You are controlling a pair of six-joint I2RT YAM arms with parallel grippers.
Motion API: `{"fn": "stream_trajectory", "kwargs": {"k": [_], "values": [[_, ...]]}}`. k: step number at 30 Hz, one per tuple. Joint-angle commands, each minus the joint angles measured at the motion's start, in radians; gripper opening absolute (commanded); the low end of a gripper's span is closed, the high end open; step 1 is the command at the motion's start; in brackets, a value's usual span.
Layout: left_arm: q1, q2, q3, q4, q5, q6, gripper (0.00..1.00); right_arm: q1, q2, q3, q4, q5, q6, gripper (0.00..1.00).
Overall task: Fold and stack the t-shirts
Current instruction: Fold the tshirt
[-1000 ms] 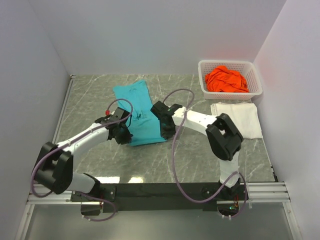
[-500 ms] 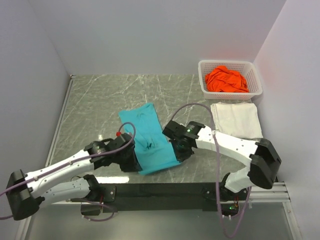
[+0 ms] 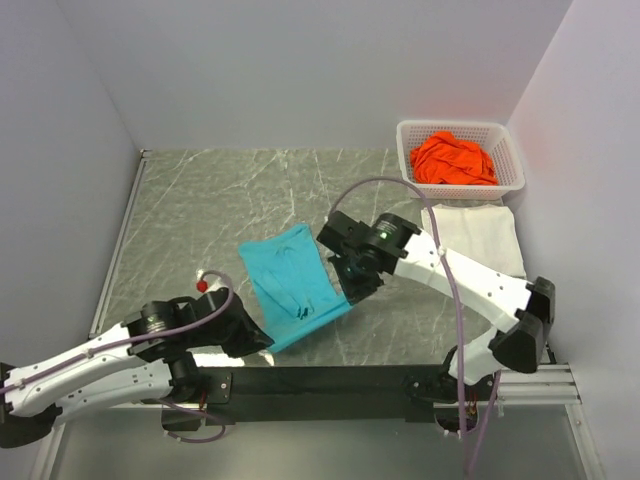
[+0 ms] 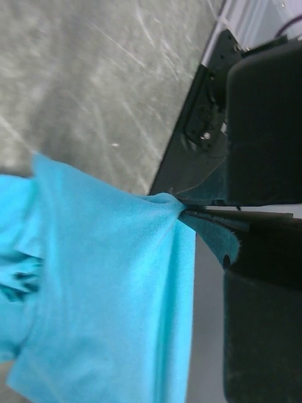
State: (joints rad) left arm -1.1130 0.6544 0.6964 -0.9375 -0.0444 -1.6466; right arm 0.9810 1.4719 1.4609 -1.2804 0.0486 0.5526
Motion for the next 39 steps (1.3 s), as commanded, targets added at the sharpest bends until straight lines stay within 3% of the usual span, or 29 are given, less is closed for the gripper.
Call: {"fn": "stream_trajectory", "kwargs": {"k": [1,5,7,12,15,27,39], "values": [[-0.005,-0.024,0.087,-0.187,-0.192,-0.154,0.00,-0.038,0.076,0.110,-0.119,0.086,-0.092,0.00],[0.015,0.014,0.136,-0.198,-0.310,-0.147,0.00,-0.068,0.180,0.229,-0.117,0.089,-0.155,0.00],[0.070,0.069,0.161,-0.164,-0.331,-0.072,0.00,-0.094,0.206,0.256,-0.106,0.074,-0.167,0.00],[0.351,0.177,0.206,-0.055,-0.247,0.172,0.00,-0.128,0.263,0.314,-0.076,0.043,-0.198,0.00],[0.465,0.218,0.225,-0.001,-0.204,0.322,0.00,-0.150,0.286,0.338,-0.057,0.019,-0.209,0.00],[0.689,0.330,0.204,0.124,-0.126,0.508,0.00,-0.218,0.452,0.509,-0.031,-0.027,-0.244,0.00],[0.835,0.516,0.181,0.318,-0.040,0.654,0.00,-0.295,0.617,0.624,0.016,-0.085,-0.281,0.00]]}}
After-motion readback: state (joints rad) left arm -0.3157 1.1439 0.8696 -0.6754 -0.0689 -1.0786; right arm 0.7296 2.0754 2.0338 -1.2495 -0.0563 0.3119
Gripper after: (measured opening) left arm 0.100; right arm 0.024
